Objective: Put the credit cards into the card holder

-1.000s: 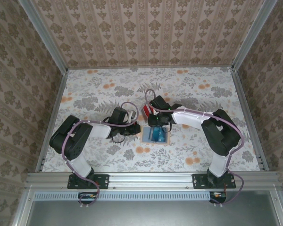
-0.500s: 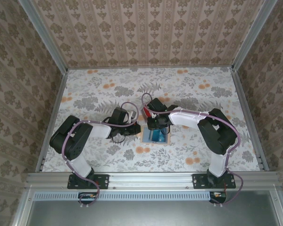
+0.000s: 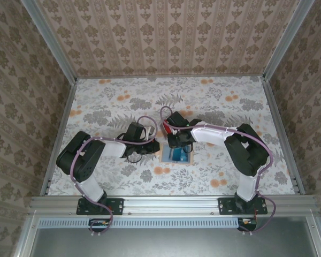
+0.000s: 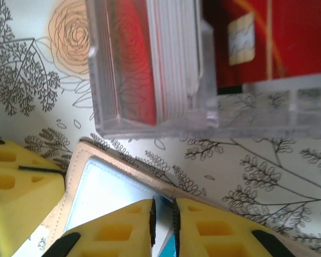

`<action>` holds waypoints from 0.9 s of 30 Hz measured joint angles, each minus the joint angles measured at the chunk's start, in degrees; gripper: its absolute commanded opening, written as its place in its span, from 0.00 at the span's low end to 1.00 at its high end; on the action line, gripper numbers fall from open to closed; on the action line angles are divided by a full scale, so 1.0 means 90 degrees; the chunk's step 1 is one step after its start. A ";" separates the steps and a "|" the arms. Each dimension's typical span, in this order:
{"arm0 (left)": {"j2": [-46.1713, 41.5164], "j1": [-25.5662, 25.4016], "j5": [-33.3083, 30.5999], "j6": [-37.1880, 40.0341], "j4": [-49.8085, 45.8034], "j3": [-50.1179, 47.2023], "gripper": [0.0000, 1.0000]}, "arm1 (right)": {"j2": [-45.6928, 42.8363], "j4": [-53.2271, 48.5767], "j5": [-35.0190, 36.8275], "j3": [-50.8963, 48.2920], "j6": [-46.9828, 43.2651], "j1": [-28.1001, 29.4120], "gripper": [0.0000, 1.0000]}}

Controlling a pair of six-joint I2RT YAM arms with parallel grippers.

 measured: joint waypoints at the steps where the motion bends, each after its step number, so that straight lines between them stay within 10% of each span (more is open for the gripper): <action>1: 0.0000 0.0000 0.0000 0.0000 0.0000 0.0000 0.00 | 0.0000 -0.0024 0.0061 0.0049 -0.0012 0.0000 0.20; 27: 0.0017 0.0000 0.0027 -0.0046 0.0073 -0.0017 0.00 | 0.0262 -0.0109 -0.0423 0.0158 -0.0126 0.0039 0.20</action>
